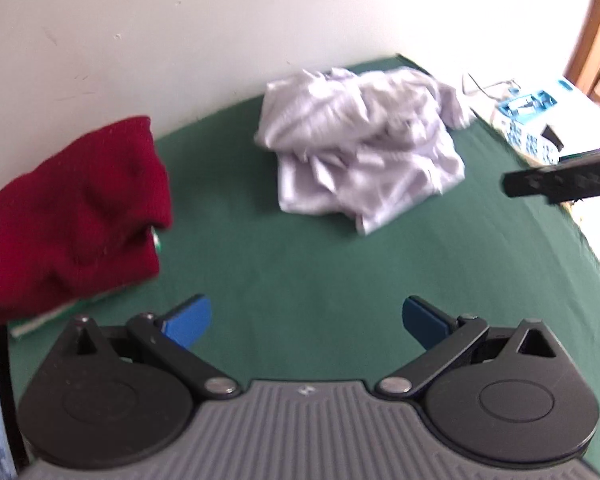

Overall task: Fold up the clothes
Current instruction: 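Close the right gripper on the white T-shirt while the left gripper grasps it too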

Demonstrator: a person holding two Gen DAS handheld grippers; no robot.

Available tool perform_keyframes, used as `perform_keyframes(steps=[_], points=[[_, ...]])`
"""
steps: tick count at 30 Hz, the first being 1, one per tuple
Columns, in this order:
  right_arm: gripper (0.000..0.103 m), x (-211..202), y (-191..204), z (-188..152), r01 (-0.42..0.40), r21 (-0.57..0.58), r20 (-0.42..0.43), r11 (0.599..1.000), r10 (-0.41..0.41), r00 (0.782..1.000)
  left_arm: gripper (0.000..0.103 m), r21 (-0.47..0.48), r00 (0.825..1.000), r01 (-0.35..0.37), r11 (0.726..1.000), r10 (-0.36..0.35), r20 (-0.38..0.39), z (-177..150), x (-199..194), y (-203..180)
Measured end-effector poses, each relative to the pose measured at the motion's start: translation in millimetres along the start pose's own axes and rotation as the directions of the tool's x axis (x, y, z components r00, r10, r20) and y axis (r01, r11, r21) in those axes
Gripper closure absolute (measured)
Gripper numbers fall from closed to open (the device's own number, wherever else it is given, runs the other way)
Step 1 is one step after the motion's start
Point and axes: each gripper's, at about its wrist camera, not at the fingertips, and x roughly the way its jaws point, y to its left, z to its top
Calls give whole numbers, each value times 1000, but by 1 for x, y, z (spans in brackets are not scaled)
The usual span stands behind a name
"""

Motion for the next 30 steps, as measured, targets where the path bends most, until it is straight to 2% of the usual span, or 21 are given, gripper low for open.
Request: perform_keyframes(steps=[4, 7, 9, 14, 15, 17, 19, 20, 21, 22, 23, 24, 25, 26, 27, 28, 30], points=[[16, 42, -3, 48, 36, 9, -5, 999, -36, 999, 1, -51, 999, -34, 998, 34, 1, 26, 19, 10], [15, 67, -12, 65, 44, 79, -10, 996, -43, 999, 1, -34, 999, -45, 998, 46, 10, 39, 35, 6], [15, 81, -12, 71, 32, 104, -19, 994, -30, 999, 1, -11, 998, -61, 998, 61, 8, 47, 48, 0], [16, 110, -11, 80, 34, 105, -3, 994, -34, 999, 1, -37, 998, -57, 998, 59, 34, 71, 84, -3], [18, 114, -10, 80, 27, 100, 2, 995, -27, 1000, 5, -29, 997, -65, 997, 66, 33, 75, 93, -4], [30, 121, -14, 77, -12, 98, 12, 995, 11, 1000, 13, -12, 997, -79, 997, 80, 24, 84, 110, -5], [62, 124, -22, 73, -77, 119, 23, 990, 75, 997, 30, -7, 996, -82, 997, 82, 25, 90, 127, -5], [63, 124, -24, 74, -89, 125, 25, 988, 86, 996, 36, -20, 997, -77, 997, 78, 16, 91, 136, -5], [67, 125, -26, 74, -100, 130, 28, 987, 97, 995, 49, -33, 997, -73, 997, 73, 7, 92, 145, -4], [72, 123, -25, 74, -102, 108, 38, 989, 99, 994, 54, -43, 998, -65, 997, 65, 8, 91, 151, -3], [74, 120, -23, 72, -101, 78, 50, 992, 97, 994, 62, -60, 997, -34, 998, 38, 61, 87, 151, -2], [77, 117, -21, 71, -96, 50, 62, 994, 93, 994, 76, -68, 997, -10, 998, 14, 71, 87, 152, -1], [79, 113, -20, 69, -90, 26, 74, 996, 88, 993, 84, -75, 996, 20, 997, -14, 83, 86, 153, -1], [80, 110, -18, 66, -82, 4, 90, 997, 81, 993, 87, -73, 996, 19, 997, -12, 93, 86, 153, -2], [81, 107, -16, 63, -73, -18, 106, 997, 74, 992, 95, -63, 995, -3, 998, 9, 100, 85, 153, -6], [82, 106, -15, 61, -61, -32, 119, 998, 65, 991, 98, -53, 994, -25, 998, 31, 108, 85, 153, -10], [83, 102, -13, 57, -45, -47, 143, 998, 51, 988, 100, -45, 991, -54, 998, 59, 118, 83, 152, -15]])
